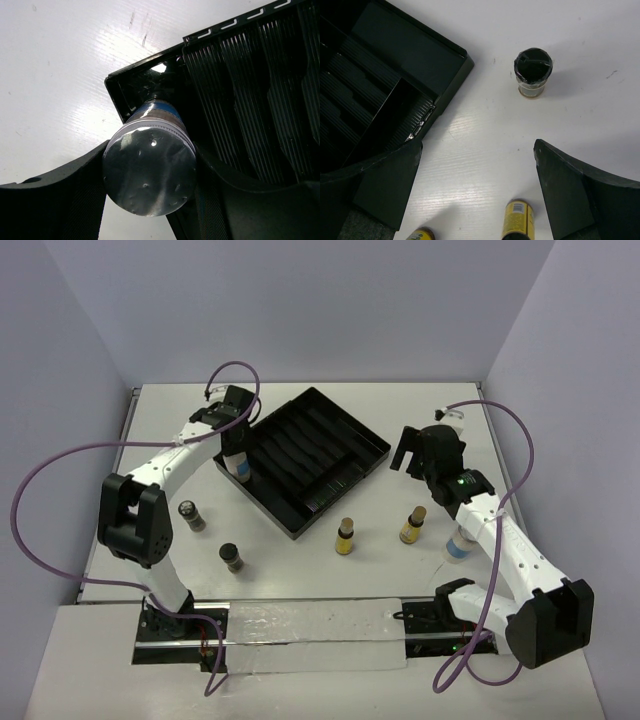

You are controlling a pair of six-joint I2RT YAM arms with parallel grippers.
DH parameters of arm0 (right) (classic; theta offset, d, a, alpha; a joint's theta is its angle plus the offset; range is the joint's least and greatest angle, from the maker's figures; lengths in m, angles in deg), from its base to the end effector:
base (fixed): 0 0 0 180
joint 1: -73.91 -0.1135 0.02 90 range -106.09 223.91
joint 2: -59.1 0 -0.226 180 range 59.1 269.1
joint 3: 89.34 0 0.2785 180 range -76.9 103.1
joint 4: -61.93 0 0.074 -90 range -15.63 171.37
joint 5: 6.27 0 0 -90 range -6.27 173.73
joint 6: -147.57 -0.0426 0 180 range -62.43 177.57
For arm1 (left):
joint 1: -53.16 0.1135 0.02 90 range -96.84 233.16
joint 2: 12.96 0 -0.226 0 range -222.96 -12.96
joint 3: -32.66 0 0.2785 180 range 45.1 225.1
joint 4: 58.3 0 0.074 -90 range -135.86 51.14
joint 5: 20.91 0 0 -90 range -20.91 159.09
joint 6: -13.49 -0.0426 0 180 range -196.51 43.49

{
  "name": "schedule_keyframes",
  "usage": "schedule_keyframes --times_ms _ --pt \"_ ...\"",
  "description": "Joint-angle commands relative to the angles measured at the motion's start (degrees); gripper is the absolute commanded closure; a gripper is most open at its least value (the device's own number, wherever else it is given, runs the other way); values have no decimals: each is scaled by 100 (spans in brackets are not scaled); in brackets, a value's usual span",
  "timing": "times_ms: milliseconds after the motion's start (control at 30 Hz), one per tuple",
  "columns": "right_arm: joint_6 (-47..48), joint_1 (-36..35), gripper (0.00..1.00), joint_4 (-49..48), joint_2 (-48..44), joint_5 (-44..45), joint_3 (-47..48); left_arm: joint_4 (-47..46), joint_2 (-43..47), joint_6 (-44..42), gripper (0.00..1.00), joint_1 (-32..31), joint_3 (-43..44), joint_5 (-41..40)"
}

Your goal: Organize the condiment bottles

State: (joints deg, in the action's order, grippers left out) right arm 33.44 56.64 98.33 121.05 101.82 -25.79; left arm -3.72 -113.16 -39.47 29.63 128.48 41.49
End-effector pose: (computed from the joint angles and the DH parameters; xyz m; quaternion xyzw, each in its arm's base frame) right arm 0.2772 0.0723 0.2554 0.1251 0.8693 0.0314 0.4772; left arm 0.3703 -0.1397 0.2189 -0.1734 0.9217 0.0674 0.3403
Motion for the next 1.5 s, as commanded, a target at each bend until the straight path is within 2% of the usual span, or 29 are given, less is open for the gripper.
schedule_keyframes --times_ms 0,67,133,267,300,333,500,667,867,1000,1100,1233,1333,1467 --pt "-17 -21 0 52 -191 80 171 -484 94 137 83 -29 -102 -80" --pt "-21 -29 0 64 -200 90 171 -471 64 121 76 -37 -143 -56" --pt "-7 -30 0 88 -209 -22 196 -440 68 105 63 -43 -170 -53" --pt "-9 -30 0 178 -282 -169 306 -384 167 46 18 -68 -136 -40" --pt "3 -30 0 204 -319 -181 328 -346 191 15 10 -84 -85 -47" --pt "21 -34 0 226 -349 -191 345 -302 212 1 6 -99 -33 -73" --pt "118 -82 0 578 -506 -219 641 36 489 -4 3 -350 453 -521" --pt "293 -103 0 982 -680 27 733 -19 1042 -264 3 -748 811 -759" --pt "410 -119 0 1497 -801 262 661 -575 1937 -534 4 -943 575 -575" --pt "25 -176 0 2058 -971 -233 787 -703 2216 -583 4 -943 362 -529" --pt "-275 -308 0 2326 -1064 -142 859 -789 2300 -561 4 -943 203 -560" --pt "-489 -381 5 2530 -1059 211 702 -720 2269 -512 4 -941 168 -566" --pt "-612 -432 12 2523 -1049 218 499 -734 2295 -526 4 -943 101 -658" --pt "-823 -579 16 2538 -1009 175 253 -716 2295 -549 4 -936 43 -735"
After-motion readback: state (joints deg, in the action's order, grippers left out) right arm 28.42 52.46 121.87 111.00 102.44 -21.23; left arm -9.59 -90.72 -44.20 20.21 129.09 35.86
